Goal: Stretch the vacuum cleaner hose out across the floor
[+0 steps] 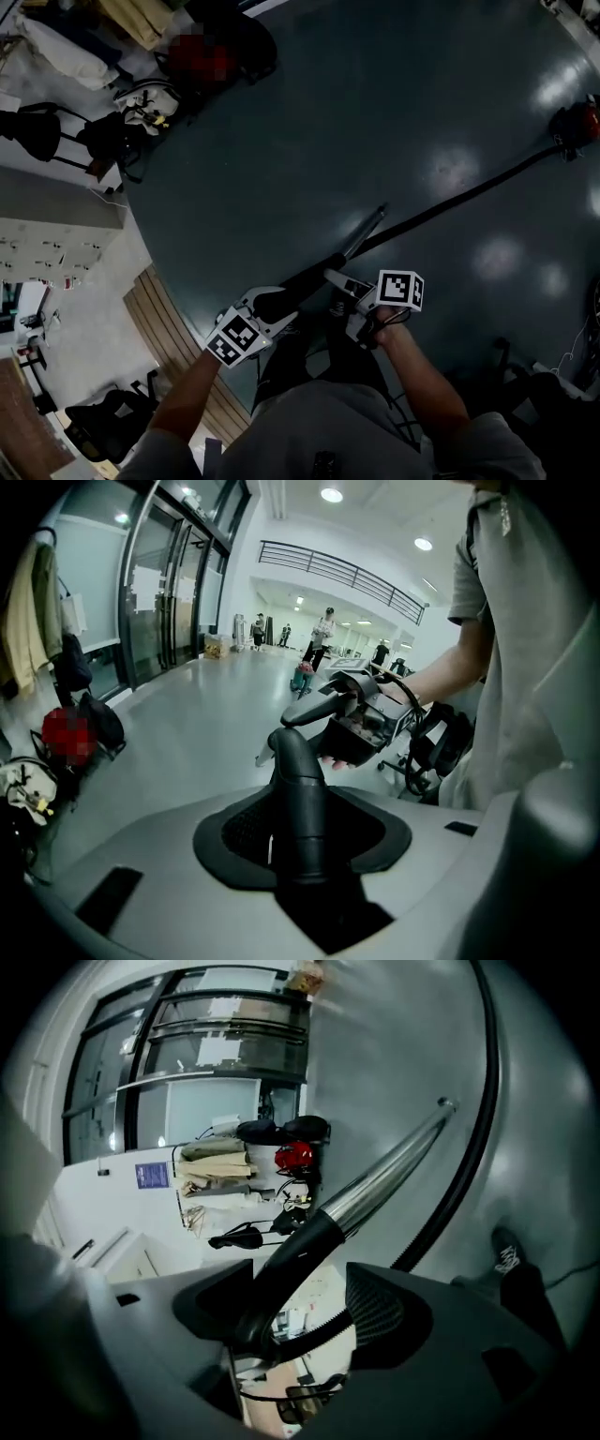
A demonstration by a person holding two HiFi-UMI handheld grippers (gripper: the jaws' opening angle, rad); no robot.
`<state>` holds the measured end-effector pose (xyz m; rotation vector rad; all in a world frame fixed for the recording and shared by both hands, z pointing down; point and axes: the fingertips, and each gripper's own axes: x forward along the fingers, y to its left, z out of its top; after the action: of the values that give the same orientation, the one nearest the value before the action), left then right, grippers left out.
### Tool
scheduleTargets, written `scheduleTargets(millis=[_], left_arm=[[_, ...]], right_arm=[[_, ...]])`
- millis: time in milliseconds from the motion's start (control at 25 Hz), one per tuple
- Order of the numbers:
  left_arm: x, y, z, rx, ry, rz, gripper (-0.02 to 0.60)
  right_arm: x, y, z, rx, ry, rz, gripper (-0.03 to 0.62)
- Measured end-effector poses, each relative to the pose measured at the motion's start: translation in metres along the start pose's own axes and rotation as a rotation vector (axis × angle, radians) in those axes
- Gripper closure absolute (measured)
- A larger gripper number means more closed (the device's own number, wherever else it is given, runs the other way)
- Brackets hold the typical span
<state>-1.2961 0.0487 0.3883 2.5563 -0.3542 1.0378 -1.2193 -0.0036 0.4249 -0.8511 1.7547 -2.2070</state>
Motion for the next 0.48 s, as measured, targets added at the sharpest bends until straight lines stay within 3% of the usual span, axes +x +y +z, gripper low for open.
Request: scheduleTargets(millis=[200,360,480], left_arm=[[0.012,-0.006,-0.015,-0.036,-0.003,-0.010,0.402],[0.017,-0.008,-0.033,-0.078,0.030,-0.011,0.400],[0.017,-0.007,-0.053,-0.088,0.106,0.022,0.400]], right_arm=[[0.041,-0.021,0.002,0.194,-0.007,0.030,0.308],[0.047,-0.023,0.000,0.168,-0.047,-0.055,0.359],[0.052,-0.013,-0.002,0.056,-0.063,-0.107,0.385]])
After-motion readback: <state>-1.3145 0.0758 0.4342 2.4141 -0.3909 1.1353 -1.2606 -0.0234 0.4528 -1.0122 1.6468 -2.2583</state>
